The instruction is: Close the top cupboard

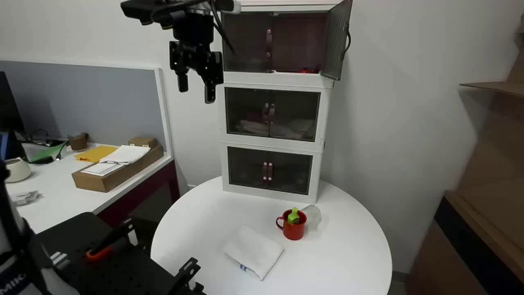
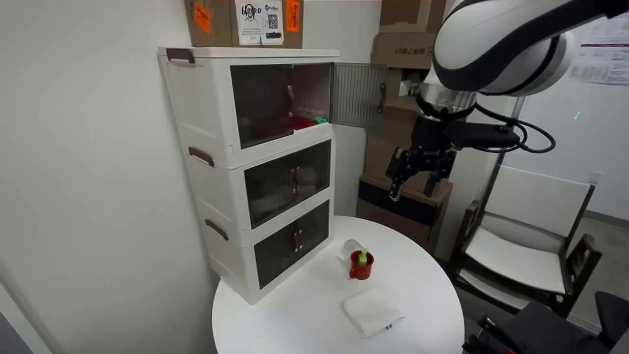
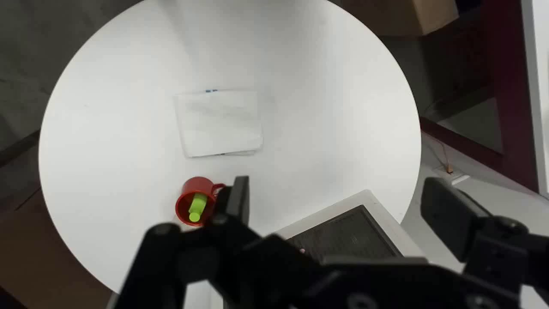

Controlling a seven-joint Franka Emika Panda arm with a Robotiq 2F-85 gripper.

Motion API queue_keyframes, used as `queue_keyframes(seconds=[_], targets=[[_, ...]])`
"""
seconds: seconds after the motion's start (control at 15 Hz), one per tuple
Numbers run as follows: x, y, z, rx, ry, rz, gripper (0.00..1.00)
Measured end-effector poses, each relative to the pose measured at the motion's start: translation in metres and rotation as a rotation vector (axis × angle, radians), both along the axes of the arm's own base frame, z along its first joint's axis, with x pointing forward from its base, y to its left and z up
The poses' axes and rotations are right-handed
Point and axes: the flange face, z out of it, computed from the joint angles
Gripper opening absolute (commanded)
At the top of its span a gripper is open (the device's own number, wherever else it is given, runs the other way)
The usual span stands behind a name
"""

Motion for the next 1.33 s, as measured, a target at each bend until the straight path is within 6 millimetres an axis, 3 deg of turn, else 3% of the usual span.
queue_keyframes(seconds=[0.4,0.53,0.8,1.07,1.33], targets=[[0.0,0.0,0.001,-0.005,0.002,0.022,1.0],[0.003,-0.003,0.011,-0.032,-0.007,0.071,1.0],[0.01,-0.028,0.064,-0.103,-0.013,0.221,1.0],[0.017,-0.079,0.134,-0.111,-0.032,0.399,1.0],[0.051,-0.123,0.185,-0.152,-0.096,0.501,1.0]])
